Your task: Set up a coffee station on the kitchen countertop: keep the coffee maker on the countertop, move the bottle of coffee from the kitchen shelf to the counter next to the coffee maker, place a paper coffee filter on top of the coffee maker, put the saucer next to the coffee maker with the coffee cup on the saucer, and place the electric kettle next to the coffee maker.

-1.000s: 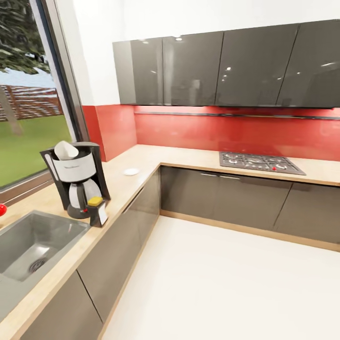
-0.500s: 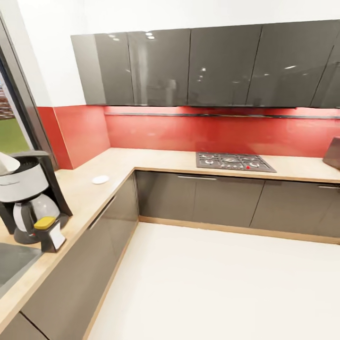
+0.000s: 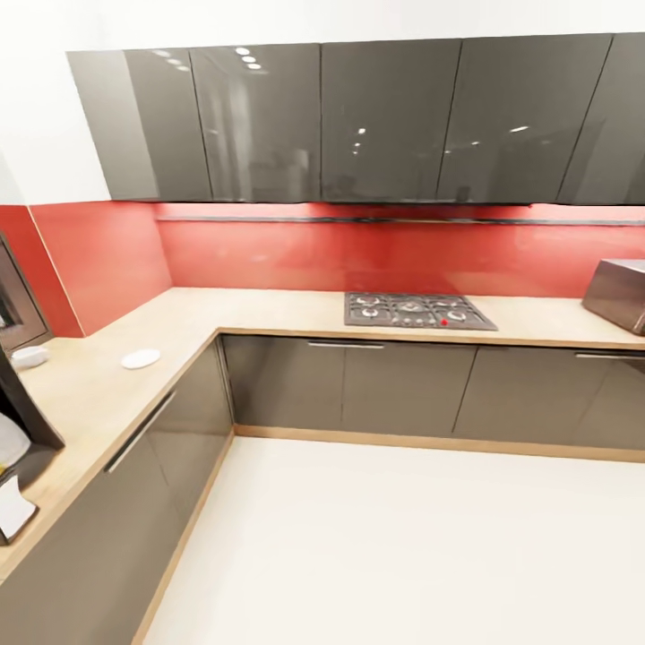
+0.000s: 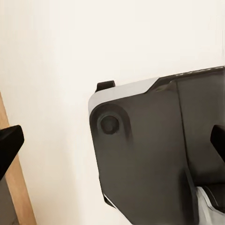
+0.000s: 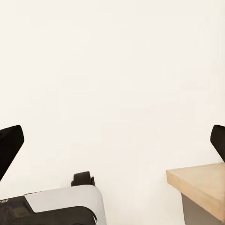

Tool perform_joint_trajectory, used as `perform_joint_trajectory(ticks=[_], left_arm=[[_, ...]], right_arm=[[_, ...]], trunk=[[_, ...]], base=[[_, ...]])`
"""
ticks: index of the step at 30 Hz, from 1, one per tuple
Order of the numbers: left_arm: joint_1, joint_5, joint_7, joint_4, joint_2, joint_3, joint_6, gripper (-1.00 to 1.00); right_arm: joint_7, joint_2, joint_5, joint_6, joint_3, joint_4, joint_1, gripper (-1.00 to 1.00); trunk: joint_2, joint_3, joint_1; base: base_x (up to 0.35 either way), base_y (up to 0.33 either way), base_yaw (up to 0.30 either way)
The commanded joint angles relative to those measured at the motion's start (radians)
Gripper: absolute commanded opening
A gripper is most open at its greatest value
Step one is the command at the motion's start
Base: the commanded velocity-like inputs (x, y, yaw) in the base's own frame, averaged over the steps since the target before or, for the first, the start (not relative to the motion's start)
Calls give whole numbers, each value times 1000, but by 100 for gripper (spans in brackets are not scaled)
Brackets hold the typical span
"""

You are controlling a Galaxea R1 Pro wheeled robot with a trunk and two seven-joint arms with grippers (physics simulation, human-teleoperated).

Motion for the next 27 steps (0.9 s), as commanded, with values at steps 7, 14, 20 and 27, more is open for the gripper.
perform_joint_trajectory(ticks=[7, 14, 20, 27], left_arm=[[-1, -8, 4, -1, 0, -2, 3, 100], [-1, -8, 4, -1, 0, -2, 3, 100], [-1, -8, 4, -2, 0, -2, 2, 100], [-1, -8, 4, -4, 1, -2, 1, 100]], right_arm=[[-1, 1, 10, -4, -7, 2, -1, 100], [-1, 1, 10, -4, -7, 2, -1, 100], [-1, 1, 10, -4, -7, 2, -1, 100], [-1, 1, 10, -4, -7, 2, -1, 100]], trunk=[[-2, -2, 1], [-2, -2, 1], [-2, -2, 1], [-2, -2, 1]], base=[[297, -167, -2], [311, -132, 0], [324, -84, 0], [326, -80, 0]])
